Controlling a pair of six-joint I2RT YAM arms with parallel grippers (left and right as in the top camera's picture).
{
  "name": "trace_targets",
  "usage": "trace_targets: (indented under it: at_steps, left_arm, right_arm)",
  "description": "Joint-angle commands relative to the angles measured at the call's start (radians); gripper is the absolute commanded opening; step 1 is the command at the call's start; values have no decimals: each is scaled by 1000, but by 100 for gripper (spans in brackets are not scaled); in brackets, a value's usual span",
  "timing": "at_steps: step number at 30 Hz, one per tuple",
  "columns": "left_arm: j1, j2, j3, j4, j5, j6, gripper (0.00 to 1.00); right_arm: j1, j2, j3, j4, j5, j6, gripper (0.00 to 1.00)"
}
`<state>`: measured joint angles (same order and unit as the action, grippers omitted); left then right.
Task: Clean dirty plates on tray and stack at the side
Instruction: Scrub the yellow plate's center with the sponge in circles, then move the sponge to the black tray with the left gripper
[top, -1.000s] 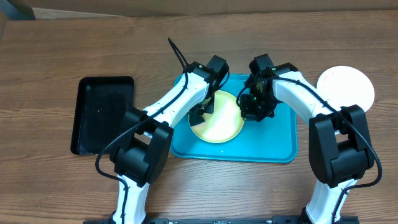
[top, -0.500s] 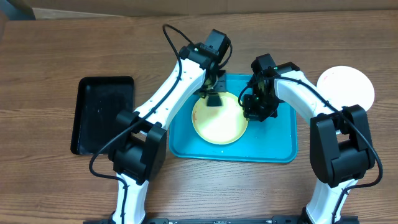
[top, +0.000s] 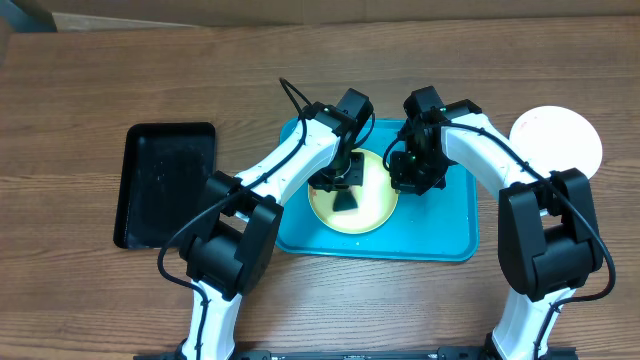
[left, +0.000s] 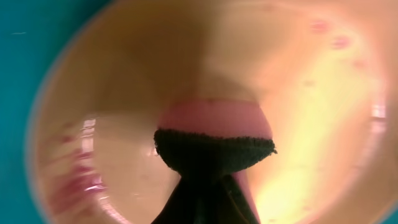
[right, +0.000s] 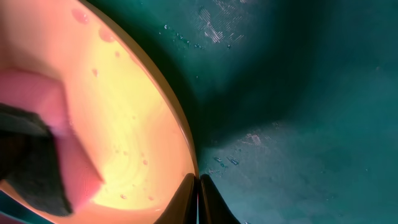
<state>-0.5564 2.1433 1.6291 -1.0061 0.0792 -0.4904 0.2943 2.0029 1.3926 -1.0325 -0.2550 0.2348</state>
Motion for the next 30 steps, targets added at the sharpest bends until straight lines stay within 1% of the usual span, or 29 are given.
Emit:
trace_targets:
  at_steps: [1, 4, 10, 16, 19, 22, 27, 30]
  left_arm:
    - [21, 13, -9, -35, -306, 16, 4]
    - [27, 13, -6, -58, -436, 16, 4]
    - [26, 13, 70, -134, -602, 10, 4]
    - [27, 10, 273, -337, -772, -130, 4]
    - [38, 0, 345, -400, -771, -142, 4]
    - [60, -5, 386, -438, -730, -142, 4]
    - [137, -5, 389, -466, -586, -142, 4]
    - [218, -5, 389, -490, -490, -139, 4]
  right_arm:
    - [-8, 10, 15, 2, 29, 0, 4]
    - [-8, 10, 15, 2, 29, 0, 4]
    - [-8, 10, 15, 2, 29, 19, 4]
    - [-8, 10, 15, 0, 29, 27, 4]
    - [-8, 10, 15, -3, 28, 27, 4]
    - [-8, 10, 15, -4, 28, 27, 4]
    - [-8, 10, 15, -11, 17, 27, 4]
    - [-8, 10, 15, -9, -53, 21, 4]
